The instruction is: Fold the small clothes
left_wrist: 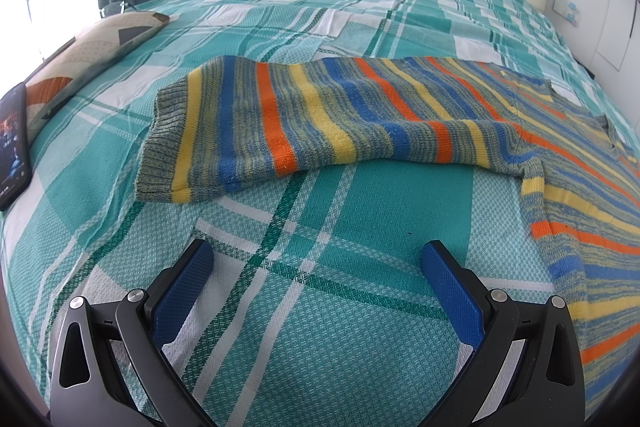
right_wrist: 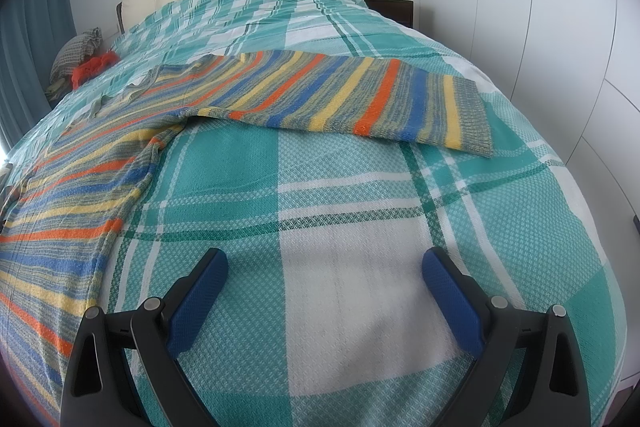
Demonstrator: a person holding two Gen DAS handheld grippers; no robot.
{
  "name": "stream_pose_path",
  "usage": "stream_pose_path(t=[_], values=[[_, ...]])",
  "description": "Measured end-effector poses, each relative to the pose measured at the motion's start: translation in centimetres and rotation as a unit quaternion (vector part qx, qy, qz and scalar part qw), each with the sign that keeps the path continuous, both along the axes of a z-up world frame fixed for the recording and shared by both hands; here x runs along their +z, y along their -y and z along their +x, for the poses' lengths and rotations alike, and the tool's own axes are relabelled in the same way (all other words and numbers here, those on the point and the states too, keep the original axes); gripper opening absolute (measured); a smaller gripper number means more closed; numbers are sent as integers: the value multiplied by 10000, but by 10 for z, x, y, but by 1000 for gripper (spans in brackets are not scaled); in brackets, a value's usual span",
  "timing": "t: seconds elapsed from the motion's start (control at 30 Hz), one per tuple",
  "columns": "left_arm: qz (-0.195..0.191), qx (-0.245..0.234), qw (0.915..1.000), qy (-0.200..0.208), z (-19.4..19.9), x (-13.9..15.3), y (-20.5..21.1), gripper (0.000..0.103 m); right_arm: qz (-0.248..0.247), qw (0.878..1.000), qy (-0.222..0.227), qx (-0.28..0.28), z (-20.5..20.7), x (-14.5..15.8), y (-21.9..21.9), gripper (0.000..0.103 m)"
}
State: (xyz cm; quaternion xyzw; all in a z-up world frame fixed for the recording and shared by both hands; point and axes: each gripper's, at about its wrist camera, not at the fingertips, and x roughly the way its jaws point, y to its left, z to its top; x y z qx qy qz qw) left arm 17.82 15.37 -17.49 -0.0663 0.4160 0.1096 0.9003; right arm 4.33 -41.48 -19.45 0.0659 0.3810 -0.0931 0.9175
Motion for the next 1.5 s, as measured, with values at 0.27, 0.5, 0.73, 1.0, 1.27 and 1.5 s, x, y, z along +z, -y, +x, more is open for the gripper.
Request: stream_pose_path(t=[0.27,0.5,0.73,1.0,1.27,1.5], values=[[-1,1,10000,0,0,0,0,103,-2,10000,1,1,0,0,0,97],[-1,2,10000,0,0,0,0,103,-8,10000,-1,0,0,0,0,98],[-1,2,10000,0,0,0,0,103,3,10000,4,0,0,0,0,98],[-1,4,10000,0,0,0,0,103,4,10000,3,7,0,0,-1,98],[-1,4,10000,0,0,0,0,103,3,10000,5,6,0,0,-1,99],[-2,5,10000,0,0,0,0,103,10,10000,7,7,0,0,-1,99]])
